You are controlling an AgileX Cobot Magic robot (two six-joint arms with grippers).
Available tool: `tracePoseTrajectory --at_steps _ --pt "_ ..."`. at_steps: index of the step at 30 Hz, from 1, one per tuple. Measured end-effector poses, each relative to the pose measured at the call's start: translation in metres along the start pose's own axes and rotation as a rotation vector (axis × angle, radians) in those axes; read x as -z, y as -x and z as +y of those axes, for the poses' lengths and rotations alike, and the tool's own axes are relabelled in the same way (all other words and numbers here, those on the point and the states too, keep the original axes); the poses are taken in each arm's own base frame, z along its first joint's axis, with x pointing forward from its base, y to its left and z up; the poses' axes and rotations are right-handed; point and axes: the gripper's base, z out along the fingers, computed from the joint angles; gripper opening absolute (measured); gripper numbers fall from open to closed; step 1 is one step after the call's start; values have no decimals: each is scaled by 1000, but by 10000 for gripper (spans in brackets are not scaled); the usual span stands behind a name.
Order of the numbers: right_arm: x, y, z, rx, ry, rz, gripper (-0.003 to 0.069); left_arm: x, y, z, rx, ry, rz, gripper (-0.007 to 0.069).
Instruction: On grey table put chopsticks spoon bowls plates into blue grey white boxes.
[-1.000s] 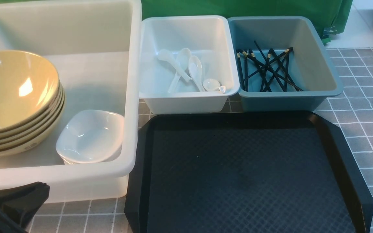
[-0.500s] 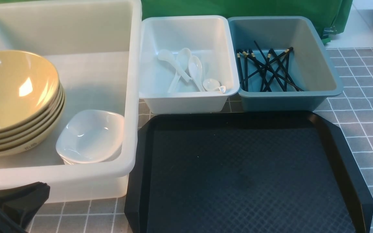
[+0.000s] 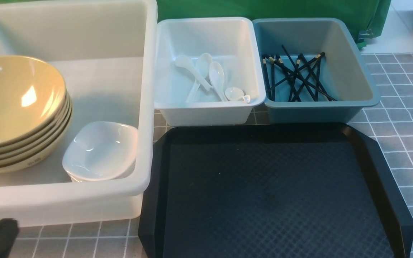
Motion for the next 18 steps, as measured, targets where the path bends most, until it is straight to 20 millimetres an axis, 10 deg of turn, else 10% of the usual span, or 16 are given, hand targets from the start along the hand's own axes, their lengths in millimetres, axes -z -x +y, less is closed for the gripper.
tracePoseTrajectory --at_steps 18 --pt "0 0 0 0 0 0 94 -7 -17 2 99 71 -12 -7"
